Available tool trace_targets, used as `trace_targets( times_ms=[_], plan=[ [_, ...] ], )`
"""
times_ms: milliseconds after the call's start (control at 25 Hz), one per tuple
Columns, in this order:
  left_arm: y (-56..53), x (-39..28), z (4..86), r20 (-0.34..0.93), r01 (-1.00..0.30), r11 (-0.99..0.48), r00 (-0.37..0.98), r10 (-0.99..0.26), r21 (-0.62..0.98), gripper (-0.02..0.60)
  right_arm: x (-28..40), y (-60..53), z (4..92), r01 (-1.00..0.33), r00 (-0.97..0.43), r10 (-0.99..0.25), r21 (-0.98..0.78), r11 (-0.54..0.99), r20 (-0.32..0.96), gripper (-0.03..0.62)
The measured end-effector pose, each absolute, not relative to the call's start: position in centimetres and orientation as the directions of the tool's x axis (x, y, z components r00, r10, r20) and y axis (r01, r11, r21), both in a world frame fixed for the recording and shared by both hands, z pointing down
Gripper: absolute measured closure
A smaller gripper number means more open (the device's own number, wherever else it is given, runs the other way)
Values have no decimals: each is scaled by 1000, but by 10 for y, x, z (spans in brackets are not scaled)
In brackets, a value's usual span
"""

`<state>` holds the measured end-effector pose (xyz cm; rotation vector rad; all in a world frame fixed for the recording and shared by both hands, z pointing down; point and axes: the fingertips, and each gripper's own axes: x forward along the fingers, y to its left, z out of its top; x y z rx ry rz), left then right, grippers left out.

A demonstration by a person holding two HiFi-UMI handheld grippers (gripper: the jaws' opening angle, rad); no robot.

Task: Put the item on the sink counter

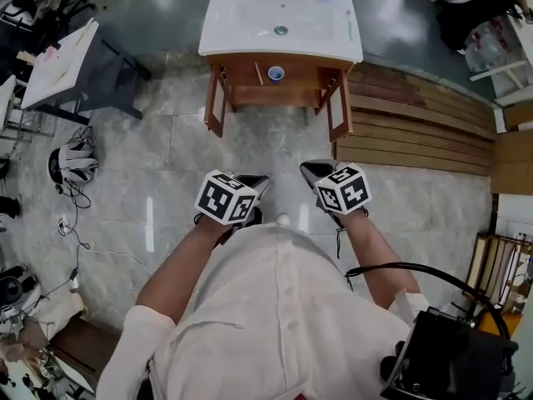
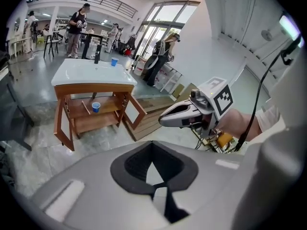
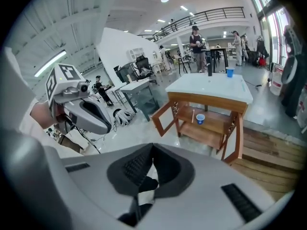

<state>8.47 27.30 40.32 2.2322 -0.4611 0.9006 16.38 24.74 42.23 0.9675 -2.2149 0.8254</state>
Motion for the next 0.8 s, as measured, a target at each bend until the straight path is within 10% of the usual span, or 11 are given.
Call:
trace_targets(
  times_ms=[800],
  plan=[
    [355,108,397,715,-525,-727,696,-67,443,575,179,338,406,-759,-604,-446,-307,574,661,589]
  ],
)
